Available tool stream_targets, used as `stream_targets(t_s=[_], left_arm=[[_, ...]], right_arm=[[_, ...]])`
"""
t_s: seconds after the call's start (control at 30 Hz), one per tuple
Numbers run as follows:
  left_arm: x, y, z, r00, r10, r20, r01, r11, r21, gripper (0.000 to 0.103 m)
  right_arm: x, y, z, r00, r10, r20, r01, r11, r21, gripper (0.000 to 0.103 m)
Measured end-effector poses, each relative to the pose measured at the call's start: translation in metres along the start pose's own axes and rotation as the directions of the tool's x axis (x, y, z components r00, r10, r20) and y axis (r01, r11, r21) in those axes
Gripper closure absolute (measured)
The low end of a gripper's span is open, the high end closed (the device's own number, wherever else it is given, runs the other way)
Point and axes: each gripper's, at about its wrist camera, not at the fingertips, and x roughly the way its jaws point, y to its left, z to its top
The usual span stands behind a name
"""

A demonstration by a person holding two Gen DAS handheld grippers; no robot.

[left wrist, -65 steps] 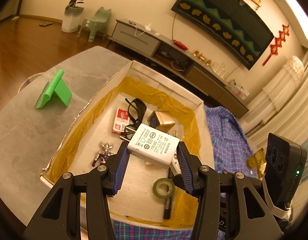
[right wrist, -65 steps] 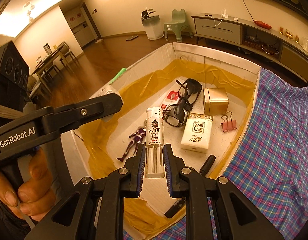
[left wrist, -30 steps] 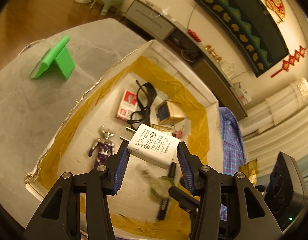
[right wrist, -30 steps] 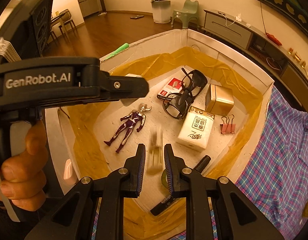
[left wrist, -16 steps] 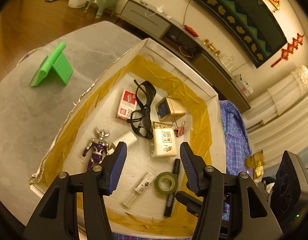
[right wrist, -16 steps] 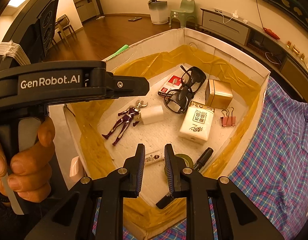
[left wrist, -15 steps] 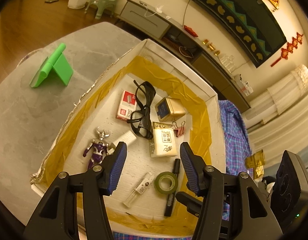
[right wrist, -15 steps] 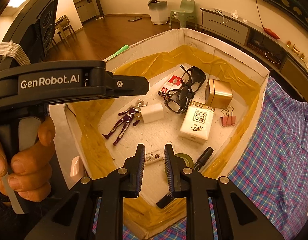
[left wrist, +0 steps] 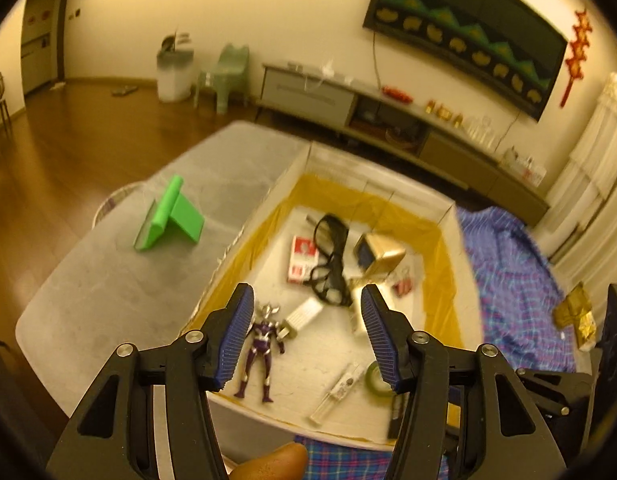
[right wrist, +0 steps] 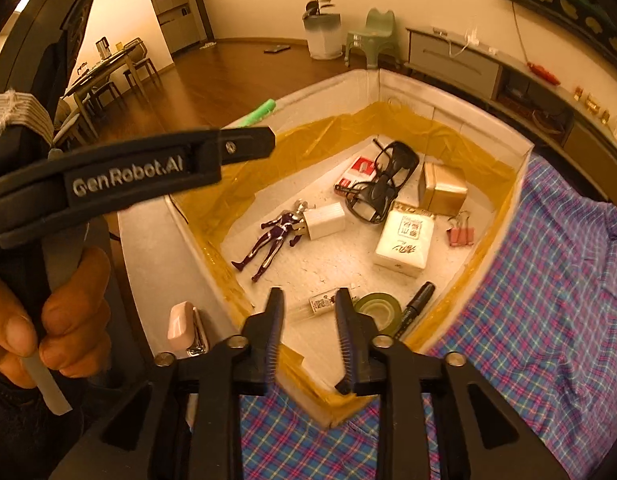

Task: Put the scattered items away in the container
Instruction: 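Open the left tool and the right tool to drop charger and vial into the container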

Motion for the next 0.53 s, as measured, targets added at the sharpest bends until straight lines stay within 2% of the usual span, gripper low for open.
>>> stream_targets(t_s=[0.03,0.17,0.27,0.4,0.53], left_arm=[[-0.004,0.0,0.0,1.0,-0.008,0.022,0.008,1.0,-0.002,0.031],[-0.019,-0.003,0.002,0.995,-0.052,0.09,0.052,0.999,0.003,0.03],[-0.026,-0.005,0.003,0.993,-0.051,0.11,0.051,0.999,0.006,0.03],[-0.026,-0.001,0.003,0.994,-0.059,0.094,0.06,0.998,-0.014,0.03],[-0.026,-0.002,0.003,0.996,-0.053,0.069,0.053,0.999,0.004,0.03]], right_arm=[[-0.004,0.001,-0.002,1.0,-0.01,0.006,0.01,1.0,-0.004,0.07],[-0.014,0.003,-0.01,1.0,-0.021,0.012,0.021,1.0,0.008,0.07],[-0.02,0.004,-0.013,0.999,-0.026,0.019,0.026,1.0,0.017,0.07],[-0.026,0.007,-0.013,0.999,-0.033,0.026,0.033,0.999,0.025,0.07],[-0.029,0.015,-0.012,0.999,-0.034,0.03,0.033,0.999,0.015,0.07]])
